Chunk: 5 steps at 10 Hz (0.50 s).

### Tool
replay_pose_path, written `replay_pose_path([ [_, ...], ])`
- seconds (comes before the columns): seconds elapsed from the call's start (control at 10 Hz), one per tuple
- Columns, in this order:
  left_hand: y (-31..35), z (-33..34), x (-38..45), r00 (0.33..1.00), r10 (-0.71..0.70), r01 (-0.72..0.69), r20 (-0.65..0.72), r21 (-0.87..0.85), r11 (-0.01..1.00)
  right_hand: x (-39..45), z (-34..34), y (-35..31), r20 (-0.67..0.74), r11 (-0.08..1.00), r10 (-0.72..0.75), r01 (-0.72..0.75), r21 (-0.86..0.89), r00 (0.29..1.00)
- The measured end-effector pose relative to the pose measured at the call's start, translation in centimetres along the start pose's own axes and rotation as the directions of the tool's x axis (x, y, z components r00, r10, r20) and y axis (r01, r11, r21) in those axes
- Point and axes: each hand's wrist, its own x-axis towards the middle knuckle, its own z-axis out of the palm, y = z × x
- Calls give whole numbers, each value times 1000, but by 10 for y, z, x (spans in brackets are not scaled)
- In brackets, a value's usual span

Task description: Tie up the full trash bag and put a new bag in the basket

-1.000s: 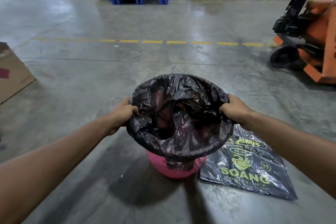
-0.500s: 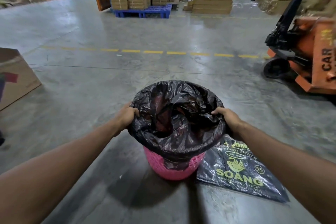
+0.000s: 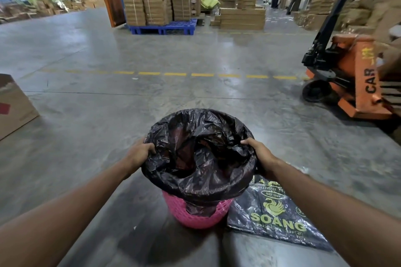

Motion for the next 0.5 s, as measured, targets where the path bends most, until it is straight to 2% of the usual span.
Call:
replay_pose_path([
  [0.2,-3,1,5,1000,23,-23,7,-10,1000,-5,1,-3,-8,999,-29,29,-30,1000],
  [0.3,3,1,2,997,27,-28,70,19,999,-8,-5,-7,-52,984,-69,59,-167,996],
  [0.4,13,-11,-5,976,10,-38,219,123,992,-12,-16,-13,-61,919,-196,162,-359,979],
  [0.5,16,-47,-9,981,-23,-15,191,193,981,-22,-43,-18,-3,844,-261,226,-486,965],
])
